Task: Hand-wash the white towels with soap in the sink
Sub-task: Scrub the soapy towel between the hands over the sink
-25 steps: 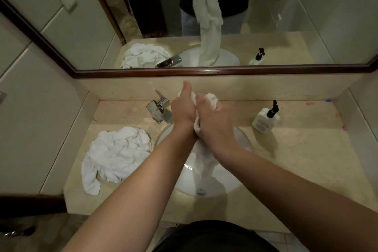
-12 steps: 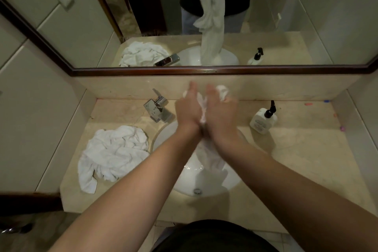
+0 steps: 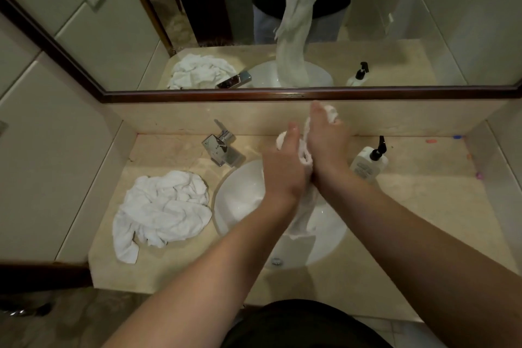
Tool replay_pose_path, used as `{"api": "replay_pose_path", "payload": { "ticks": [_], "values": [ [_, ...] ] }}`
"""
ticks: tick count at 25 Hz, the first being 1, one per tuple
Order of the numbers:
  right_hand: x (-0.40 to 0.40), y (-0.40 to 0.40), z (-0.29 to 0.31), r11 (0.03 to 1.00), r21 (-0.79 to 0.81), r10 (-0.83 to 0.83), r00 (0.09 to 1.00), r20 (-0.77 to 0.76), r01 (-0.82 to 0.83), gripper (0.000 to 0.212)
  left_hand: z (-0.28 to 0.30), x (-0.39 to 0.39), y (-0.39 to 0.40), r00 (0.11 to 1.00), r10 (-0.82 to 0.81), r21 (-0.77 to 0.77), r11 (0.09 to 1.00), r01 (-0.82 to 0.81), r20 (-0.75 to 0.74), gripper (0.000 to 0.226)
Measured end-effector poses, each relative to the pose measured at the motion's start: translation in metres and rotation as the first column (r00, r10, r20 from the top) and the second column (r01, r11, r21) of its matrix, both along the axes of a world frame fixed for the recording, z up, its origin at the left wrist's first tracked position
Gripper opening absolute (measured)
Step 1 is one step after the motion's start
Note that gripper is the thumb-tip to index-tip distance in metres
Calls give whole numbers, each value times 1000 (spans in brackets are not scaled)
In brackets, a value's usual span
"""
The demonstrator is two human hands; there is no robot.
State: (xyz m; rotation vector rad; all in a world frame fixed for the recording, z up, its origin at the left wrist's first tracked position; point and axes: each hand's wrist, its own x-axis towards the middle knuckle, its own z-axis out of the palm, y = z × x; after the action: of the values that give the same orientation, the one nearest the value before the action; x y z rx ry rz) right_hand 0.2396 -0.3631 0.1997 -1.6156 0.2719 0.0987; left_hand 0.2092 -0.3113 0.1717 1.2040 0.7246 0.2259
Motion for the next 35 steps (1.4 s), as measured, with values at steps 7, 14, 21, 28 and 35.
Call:
{"api": "replay_pose_path", "payload": {
  "ticks": [7,14,21,28,35],
  "values": [
    [-4,5,-10,998,33,-56,998,-15,57,43,1,4,8,997,-69,118,990,72,-22,42],
    [1,8,-3,1000,-8,-26,999,24,26,42,4,0,5,1000,-12,41,999,12,6,40],
    [-2,5,0,1000,22,-17,1000,-16,17,41,10,-4,2,999,-46,29,999,46,4,40],
    [6,4,5,999,28,-35,999,23,34,44,13,10,5,999,-46,-1,999,46,-22,53],
    [5,1,-8,998,32,-54,998,-19,54,44,13,16,1,994,-80,8,997,81,-80,36]
  ]
}}
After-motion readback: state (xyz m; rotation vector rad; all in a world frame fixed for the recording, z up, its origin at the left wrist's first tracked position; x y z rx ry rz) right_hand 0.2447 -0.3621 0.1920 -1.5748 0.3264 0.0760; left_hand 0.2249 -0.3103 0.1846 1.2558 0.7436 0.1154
